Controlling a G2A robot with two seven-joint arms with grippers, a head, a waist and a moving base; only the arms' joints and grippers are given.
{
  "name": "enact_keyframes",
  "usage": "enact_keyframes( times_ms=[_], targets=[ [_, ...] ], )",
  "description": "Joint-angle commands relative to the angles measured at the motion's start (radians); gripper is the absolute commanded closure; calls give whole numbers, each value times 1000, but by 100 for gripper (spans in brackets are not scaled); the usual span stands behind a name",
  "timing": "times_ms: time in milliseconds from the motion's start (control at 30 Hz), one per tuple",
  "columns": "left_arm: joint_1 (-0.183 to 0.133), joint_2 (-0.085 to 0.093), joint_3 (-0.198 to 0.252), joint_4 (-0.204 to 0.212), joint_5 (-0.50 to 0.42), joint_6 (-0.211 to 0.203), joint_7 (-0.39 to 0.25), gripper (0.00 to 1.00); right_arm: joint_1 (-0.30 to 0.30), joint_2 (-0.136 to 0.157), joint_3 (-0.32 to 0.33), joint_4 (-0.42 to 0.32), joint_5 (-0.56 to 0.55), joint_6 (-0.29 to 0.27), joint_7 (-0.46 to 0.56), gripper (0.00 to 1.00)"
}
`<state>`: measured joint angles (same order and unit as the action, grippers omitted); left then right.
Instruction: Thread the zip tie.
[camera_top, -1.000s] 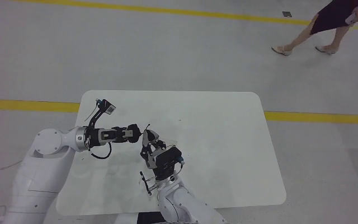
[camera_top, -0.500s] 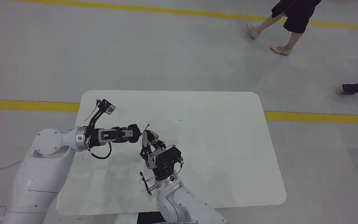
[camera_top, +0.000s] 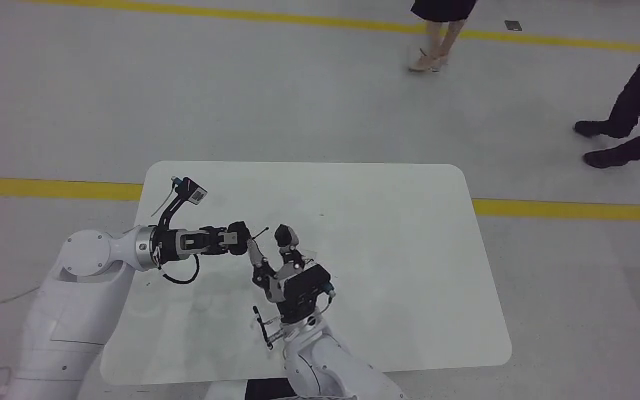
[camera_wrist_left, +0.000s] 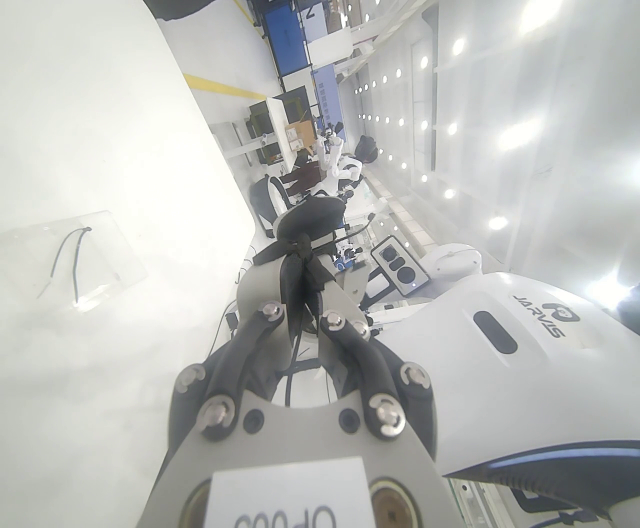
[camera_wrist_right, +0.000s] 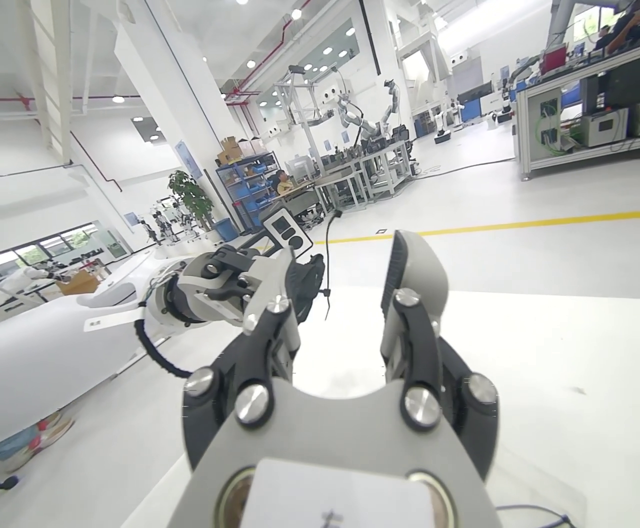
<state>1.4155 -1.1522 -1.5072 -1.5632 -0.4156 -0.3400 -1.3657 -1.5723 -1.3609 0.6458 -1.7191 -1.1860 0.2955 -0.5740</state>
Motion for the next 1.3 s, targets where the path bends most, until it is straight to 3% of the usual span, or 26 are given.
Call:
enact_keyframes(
  times_ms=[0,233,900,967,1067,1200,1267],
  targets=[
    [0,0,0,0,0,0,0,100,-13,6,8,-12,-7,-8,-15,0],
    [0,0,0,0,0,0,0,100,-64,26,39,-59,-65,-15,-38,0],
    [1,0,0,1,-2,3,9,100,-64,26,39,-59,-65,-15,-38,0],
    [4,-1,4,10,-42,44,50,100,-64,26,39,-59,-65,-15,-38,0],
    [6,1,-11,36,-172,137,77,100,-64,26,39,-59,-65,-15,-38,0],
    [6,4,-30,65,-371,288,51,100,-64,26,39,-59,-65,-15,-38,0],
    [6,6,-31,73,-424,352,38,100,-64,26,39,-59,-65,-15,-38,0]
  ],
)
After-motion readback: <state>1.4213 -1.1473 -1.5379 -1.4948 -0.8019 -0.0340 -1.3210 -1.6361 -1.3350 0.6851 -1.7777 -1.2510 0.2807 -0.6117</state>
